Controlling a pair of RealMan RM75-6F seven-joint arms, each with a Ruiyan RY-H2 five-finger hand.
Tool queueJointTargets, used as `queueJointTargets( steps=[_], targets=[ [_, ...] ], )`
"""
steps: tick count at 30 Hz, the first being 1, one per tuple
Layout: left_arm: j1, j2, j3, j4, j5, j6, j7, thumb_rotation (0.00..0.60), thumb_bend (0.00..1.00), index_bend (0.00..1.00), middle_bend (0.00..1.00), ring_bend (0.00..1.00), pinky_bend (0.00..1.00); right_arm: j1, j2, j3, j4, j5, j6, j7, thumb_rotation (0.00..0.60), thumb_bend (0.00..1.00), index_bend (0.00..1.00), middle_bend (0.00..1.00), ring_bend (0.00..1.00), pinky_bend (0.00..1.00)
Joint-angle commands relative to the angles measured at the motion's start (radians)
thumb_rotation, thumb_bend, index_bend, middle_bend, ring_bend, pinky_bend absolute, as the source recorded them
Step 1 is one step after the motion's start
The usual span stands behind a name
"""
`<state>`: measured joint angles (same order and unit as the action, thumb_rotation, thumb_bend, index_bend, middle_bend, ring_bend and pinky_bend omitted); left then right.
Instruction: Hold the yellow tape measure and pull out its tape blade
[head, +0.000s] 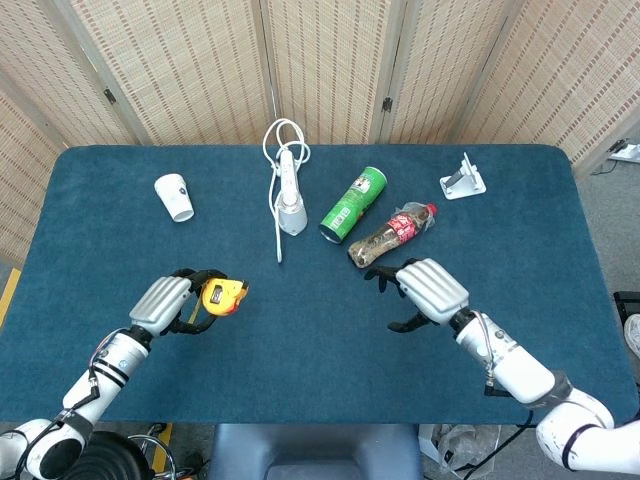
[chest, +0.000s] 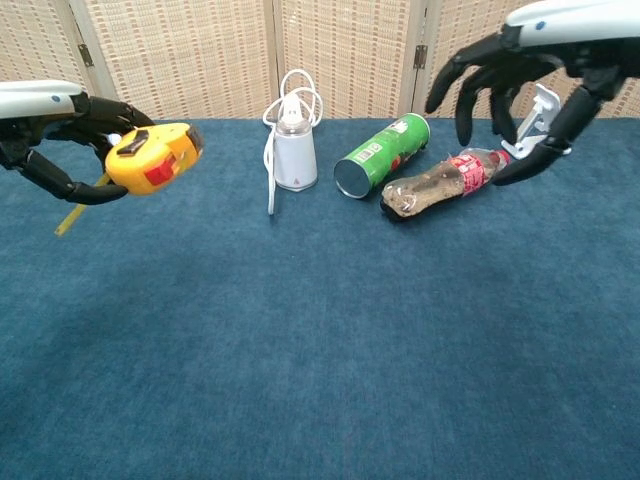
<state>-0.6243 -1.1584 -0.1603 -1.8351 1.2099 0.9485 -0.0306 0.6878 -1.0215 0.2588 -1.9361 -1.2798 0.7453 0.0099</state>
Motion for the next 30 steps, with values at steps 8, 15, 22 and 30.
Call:
queueJointTargets(
  steps=[8, 15, 22, 30],
  targets=[
    [-0.027, -0.005, -0.036, -0.072, -0.097, 0.035, 0.095, 0.6, 0.42, 0.58, 0.53, 0.46, 0.21, 0.219, -0.06, 0.057, 0.065, 0.198, -0.208, 0.017, 0.6, 0.18, 0.32, 0.66, 0.78, 0.52],
    [-0.022, -0.002, -0.029, -0.111, -0.106, 0.06, 0.134, 0.6, 0.42, 0.58, 0.53, 0.46, 0.2, 0.34, -0.08, 0.052, 0.124, 0.256, -0.28, -0.017, 0.6, 0.18, 0.34, 0.81, 0.92, 0.78],
    [-0.012, 0.0, -0.019, -0.124, -0.097, 0.077, 0.139, 0.6, 0.42, 0.58, 0.53, 0.45, 0.19, 0.417, -0.092, 0.037, 0.146, 0.316, -0.301, -0.024, 0.6, 0.18, 0.37, 0.88, 0.99, 0.88],
    [-0.006, -0.01, -0.01, -0.13, -0.088, 0.085, 0.139, 0.6, 0.42, 0.58, 0.53, 0.45, 0.19, 0.451, -0.111, 0.041, 0.181, 0.347, -0.32, 0.036, 0.6, 0.18, 0.37, 0.9, 1.0, 0.9]
  ],
)
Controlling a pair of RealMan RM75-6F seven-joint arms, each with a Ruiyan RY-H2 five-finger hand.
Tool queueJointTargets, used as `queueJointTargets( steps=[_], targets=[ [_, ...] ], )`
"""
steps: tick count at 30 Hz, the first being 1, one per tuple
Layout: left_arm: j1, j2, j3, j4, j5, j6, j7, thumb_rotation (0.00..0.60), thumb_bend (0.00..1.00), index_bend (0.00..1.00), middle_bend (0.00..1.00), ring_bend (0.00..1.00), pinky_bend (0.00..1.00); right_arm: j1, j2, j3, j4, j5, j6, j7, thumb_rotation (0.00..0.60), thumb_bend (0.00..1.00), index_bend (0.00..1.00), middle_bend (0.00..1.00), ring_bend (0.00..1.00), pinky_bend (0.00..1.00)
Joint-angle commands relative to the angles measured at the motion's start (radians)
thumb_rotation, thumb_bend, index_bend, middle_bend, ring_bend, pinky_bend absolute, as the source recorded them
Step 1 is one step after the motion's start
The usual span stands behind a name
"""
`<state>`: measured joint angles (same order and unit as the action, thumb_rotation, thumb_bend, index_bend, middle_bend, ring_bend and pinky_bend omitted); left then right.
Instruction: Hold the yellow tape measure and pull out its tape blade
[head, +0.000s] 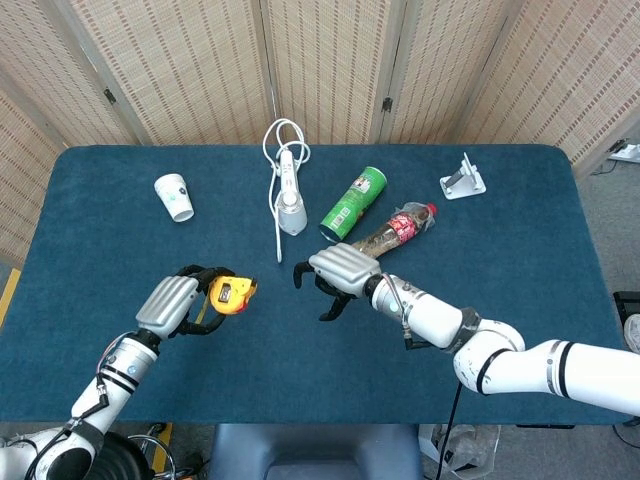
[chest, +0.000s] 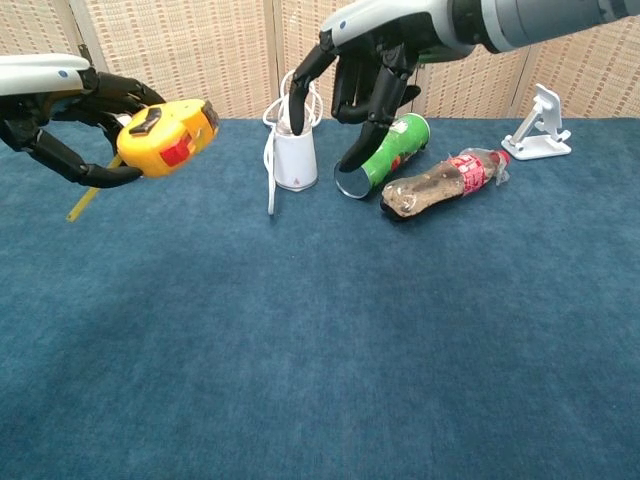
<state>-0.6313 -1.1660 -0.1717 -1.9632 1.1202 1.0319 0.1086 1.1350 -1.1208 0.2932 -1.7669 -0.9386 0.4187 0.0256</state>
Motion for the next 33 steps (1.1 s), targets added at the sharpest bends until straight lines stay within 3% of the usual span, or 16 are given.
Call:
queueJointTargets(
  steps=[1, 16, 33],
  targets=[
    [0.002, -0.004, 0.002, -0.004, 0.002, 0.002, 0.001, 0.6, 0.42, 0.58, 0.53, 0.45, 0.19, 0.004, -0.02, 0.01, 0.019, 0.005, 0.013, 0.031, 0.6, 0.18, 0.37, 0.9, 1.0, 0.9],
    [-0.013, -0.037, 0.003, -0.025, -0.011, -0.004, 0.019, 0.6, 0.42, 0.58, 0.53, 0.44, 0.17, 0.037, -0.126, 0.048, 0.095, 0.01, 0.039, 0.135, 0.6, 0.18, 0.37, 0.9, 1.0, 0.9],
    [-0.019, -0.046, -0.001, -0.011, -0.024, -0.011, 0.007, 0.6, 0.42, 0.58, 0.53, 0.44, 0.17, 0.059, -0.149, 0.031, 0.116, -0.005, 0.016, 0.169, 0.6, 0.18, 0.37, 0.9, 1.0, 0.9]
  ],
)
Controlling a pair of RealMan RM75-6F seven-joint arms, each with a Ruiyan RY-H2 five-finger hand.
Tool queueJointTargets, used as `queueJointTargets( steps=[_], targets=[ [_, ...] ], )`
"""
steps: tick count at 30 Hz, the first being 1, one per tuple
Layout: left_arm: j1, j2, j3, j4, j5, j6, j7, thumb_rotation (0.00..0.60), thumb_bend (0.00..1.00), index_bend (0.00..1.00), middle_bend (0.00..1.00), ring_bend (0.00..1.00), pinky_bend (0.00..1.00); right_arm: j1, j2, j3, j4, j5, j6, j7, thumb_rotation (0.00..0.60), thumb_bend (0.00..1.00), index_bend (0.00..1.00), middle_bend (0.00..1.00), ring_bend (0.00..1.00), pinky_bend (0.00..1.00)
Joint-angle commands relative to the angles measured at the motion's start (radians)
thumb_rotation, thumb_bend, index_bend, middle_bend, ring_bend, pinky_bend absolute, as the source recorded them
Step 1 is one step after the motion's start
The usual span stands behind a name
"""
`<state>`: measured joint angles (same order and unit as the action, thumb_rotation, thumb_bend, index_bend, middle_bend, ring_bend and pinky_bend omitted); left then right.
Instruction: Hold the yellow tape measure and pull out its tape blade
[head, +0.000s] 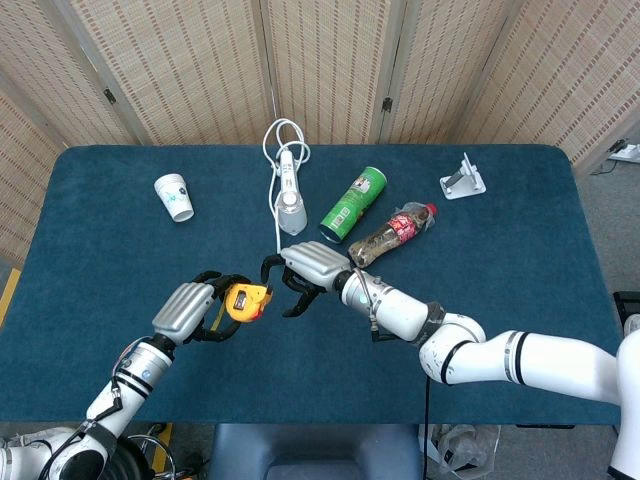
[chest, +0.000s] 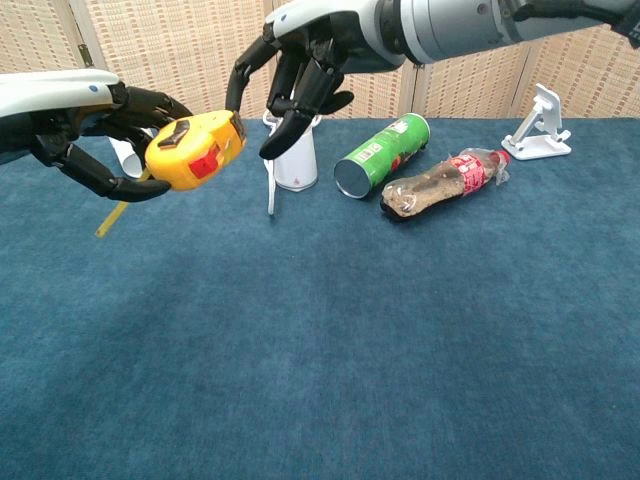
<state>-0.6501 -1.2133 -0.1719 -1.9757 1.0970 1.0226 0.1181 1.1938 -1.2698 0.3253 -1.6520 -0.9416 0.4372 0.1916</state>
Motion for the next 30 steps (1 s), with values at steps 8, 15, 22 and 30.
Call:
queueJointTargets(
  steps=[8, 15, 22, 30],
  targets=[
    [0.0, 0.001, -0.001, 0.009, -0.004, -0.003, -0.01, 0.6, 0.42, 0.58, 0.53, 0.44, 0.17, 0.005, -0.002, -0.003, 0.005, -0.012, -0.008, 0.018, 0.6, 0.18, 0.37, 0.9, 1.0, 0.9],
    [0.002, 0.003, -0.002, 0.013, -0.006, -0.004, -0.019, 0.6, 0.42, 0.58, 0.53, 0.44, 0.17, 0.009, -0.002, -0.011, 0.012, -0.007, -0.006, 0.022, 0.6, 0.18, 0.45, 0.9, 1.0, 0.9],
    [0.003, 0.003, -0.002, 0.019, -0.01, -0.007, -0.025, 0.6, 0.42, 0.59, 0.53, 0.44, 0.17, 0.014, -0.007, -0.017, 0.02, -0.002, -0.008, 0.027, 0.6, 0.18, 0.5, 0.9, 1.0, 0.9],
    [0.0, 0.001, -0.003, 0.023, -0.021, -0.011, -0.026, 0.6, 0.42, 0.59, 0.53, 0.44, 0.17, 0.018, -0.012, -0.02, 0.026, -0.004, -0.007, 0.031, 0.6, 0.18, 0.52, 0.9, 1.0, 0.9]
  ],
)
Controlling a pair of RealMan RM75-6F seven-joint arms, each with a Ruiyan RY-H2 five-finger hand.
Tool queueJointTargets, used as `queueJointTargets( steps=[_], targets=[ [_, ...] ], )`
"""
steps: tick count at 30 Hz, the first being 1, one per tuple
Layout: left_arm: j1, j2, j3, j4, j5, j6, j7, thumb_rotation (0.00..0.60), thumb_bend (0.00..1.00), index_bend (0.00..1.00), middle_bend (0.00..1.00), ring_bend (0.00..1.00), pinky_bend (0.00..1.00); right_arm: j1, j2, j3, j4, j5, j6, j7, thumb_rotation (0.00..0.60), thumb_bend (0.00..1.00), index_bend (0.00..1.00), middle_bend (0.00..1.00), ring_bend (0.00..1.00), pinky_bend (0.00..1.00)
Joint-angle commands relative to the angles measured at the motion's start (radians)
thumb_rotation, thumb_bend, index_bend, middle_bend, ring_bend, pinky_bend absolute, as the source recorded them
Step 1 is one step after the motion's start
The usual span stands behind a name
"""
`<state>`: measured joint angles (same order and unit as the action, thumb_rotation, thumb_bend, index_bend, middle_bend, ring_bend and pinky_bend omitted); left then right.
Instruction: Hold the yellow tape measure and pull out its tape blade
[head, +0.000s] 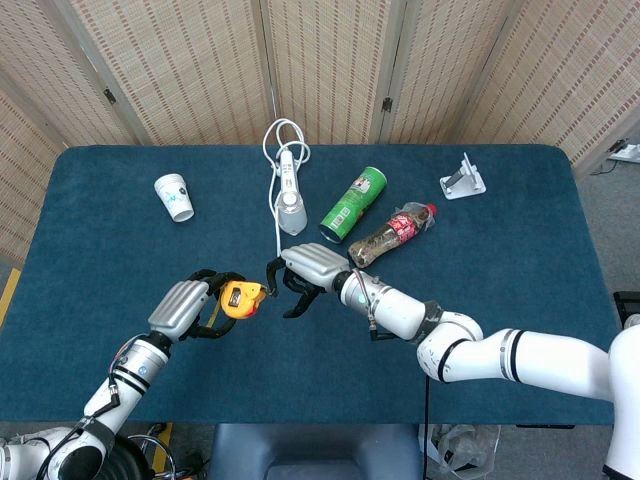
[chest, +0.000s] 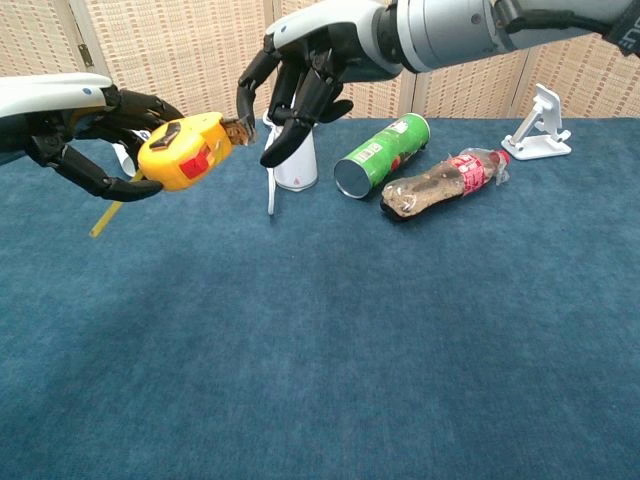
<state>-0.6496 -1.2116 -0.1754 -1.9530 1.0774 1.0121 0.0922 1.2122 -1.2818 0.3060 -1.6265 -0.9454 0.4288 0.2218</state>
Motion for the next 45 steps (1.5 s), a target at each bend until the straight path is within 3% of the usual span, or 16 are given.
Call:
queueJointTargets(
  steps=[1, 20, 31, 36, 45],
  targets=[
    [0.0, -0.001, 0.0, 0.001, -0.002, 0.0, 0.0, 0.6, 0.42, 0.59, 0.53, 0.44, 0.17, 0.0, -0.001, -0.001, 0.002, 0.0, 0.003, 0.0, 0.6, 0.18, 0.53, 0.9, 1.0, 0.9],
    [-0.002, -0.005, 0.001, 0.002, -0.002, 0.0, 0.005, 0.6, 0.42, 0.6, 0.53, 0.44, 0.16, 0.013, -0.02, -0.007, 0.022, 0.026, 0.024, -0.005, 0.6, 0.18, 0.59, 0.91, 1.0, 0.9],
    [-0.001, -0.004, 0.003, 0.006, 0.001, -0.001, -0.001, 0.6, 0.42, 0.6, 0.53, 0.44, 0.16, 0.014, -0.029, -0.006, 0.026, 0.03, 0.031, -0.006, 0.6, 0.3, 0.62, 0.91, 1.0, 0.9],
    [0.001, -0.004, 0.004, 0.01, 0.003, -0.002, -0.005, 0.6, 0.42, 0.6, 0.53, 0.44, 0.16, 0.013, -0.032, -0.006, 0.028, 0.03, 0.037, -0.007, 0.6, 0.4, 0.65, 0.91, 1.0, 0.9],
    [0.004, -0.004, 0.005, 0.022, 0.006, -0.006, -0.016, 0.6, 0.42, 0.6, 0.53, 0.44, 0.16, 0.007, -0.034, -0.009, 0.031, 0.033, 0.049, -0.011, 0.6, 0.44, 0.68, 0.92, 1.0, 0.9]
  ],
)
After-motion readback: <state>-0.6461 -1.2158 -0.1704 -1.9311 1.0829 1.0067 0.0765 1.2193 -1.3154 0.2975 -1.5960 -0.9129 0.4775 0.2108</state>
